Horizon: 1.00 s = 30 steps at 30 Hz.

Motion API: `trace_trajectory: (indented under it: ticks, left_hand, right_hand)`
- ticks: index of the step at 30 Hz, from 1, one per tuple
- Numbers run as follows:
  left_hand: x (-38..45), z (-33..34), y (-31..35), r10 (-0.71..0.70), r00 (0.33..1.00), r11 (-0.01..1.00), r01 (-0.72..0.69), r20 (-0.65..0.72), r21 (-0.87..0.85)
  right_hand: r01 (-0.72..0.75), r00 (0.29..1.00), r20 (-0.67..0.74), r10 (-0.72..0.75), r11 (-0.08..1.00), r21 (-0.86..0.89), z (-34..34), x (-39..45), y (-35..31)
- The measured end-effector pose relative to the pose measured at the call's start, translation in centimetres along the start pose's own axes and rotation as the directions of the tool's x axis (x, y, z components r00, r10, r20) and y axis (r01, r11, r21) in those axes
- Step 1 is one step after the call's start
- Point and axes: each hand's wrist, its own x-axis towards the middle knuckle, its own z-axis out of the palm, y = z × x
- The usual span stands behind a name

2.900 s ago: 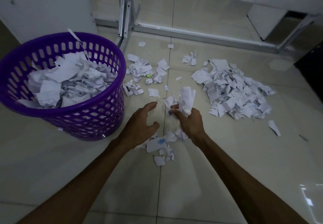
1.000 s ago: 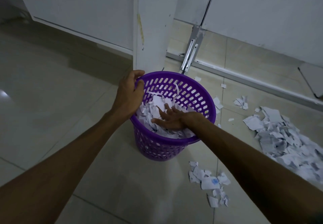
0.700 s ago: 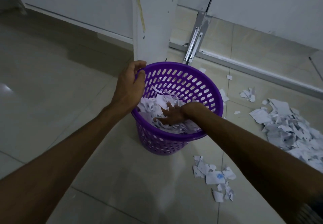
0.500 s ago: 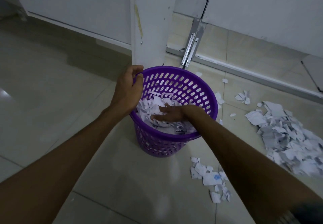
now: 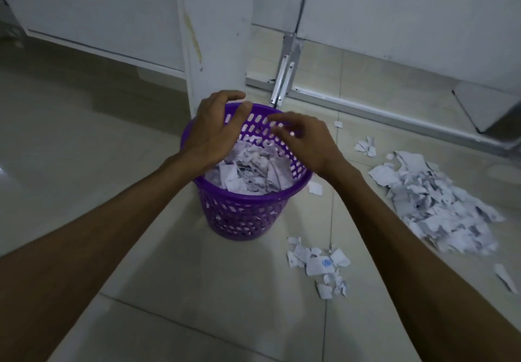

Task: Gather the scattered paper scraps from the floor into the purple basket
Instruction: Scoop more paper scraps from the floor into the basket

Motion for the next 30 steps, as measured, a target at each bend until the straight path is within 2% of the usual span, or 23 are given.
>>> trace_trajectory:
  ticks: [2,4,6,9,11,13,16,18,19,22,24,25,27,30]
  left_hand:
    - [-0.4,1.5,1.8,0.086,0.996,0.996,-0.086,0.036,0.012]
    - [-1.3,3.7,3.9,0.182,0.979,0.983,-0.183,0.092,-0.006]
    - [-2.2,5.6,5.3,0.283,0.948,0.959,-0.282,0.146,-0.032]
    - [-4.1,8.9,6.5,0.414,0.865,0.909,-0.410,0.283,-0.073]
    - [-5.9,11.0,6.3,0.431,0.808,0.897,-0.430,0.402,-0.097]
    - [-7.2,12.5,5.8,0.414,0.764,0.892,-0.450,0.494,-0.051]
    - [-7.6,13.7,5.0,0.472,0.667,0.801,-0.597,0.576,0.035]
    - [-8.1,14.9,3.8,0.427,0.624,0.810,-0.585,0.654,0.029]
    - [-8.6,15.7,3.0,0.354,0.632,0.851,-0.524,0.690,0.043]
    - [-11.9,17.8,-0.5,-0.017,0.675,0.958,-0.201,0.738,0.206]
    - [-14.3,17.9,-3.6,-0.254,0.632,0.936,-0.030,0.732,0.351]
    - [-15.5,17.3,-5.1,-0.313,0.603,0.915,-0.017,0.734,0.404]
    - [-17.9,16.0,-7.7,-0.297,0.587,0.872,-0.155,0.753,0.465]
    - [-20.0,14.3,-9.3,-0.137,0.667,0.832,-0.323,0.732,0.450]
  right_hand:
    - [0.028,0.981,-0.192,-0.005,0.993,0.116,-1.4,-1.6,0.7]
    - [0.015,0.933,-0.356,0.059,0.979,0.202,-2.8,-4.1,2.6]
    - [-0.076,0.909,-0.382,0.164,0.969,0.235,-3.1,-7.0,5.1]
    - [-0.317,0.900,-0.240,0.363,0.925,0.210,-2.1,-12.8,9.9]
    - [-0.457,0.864,-0.151,0.480,0.874,0.164,-0.5,-17.5,12.4]
    - [-0.561,0.821,-0.073,0.567,0.823,0.087,1.9,-22.1,14.0]
    - [-0.609,0.788,0.060,0.613,0.790,-0.067,5.6,-26.9,15.0]
    - [-0.601,0.787,0.076,0.612,0.789,-0.123,7.3,-28.2,15.5]
    - [-0.593,0.794,0.062,0.605,0.793,-0.138,7.8,-28.4,15.7]
    - [-0.536,0.836,0.017,0.549,0.822,-0.195,8.9,-28.6,16.2]
    - [-0.504,0.856,0.016,0.517,0.839,-0.204,9.3,-28.0,16.9]
    - [-0.481,0.868,0.021,0.496,0.852,-0.207,9.3,-27.5,17.2]
    - [-0.427,0.893,0.056,0.446,0.881,-0.203,9.4,-26.3,17.9]
    - [-0.328,0.930,0.096,0.354,0.920,-0.213,9.8,-24.7,18.8]
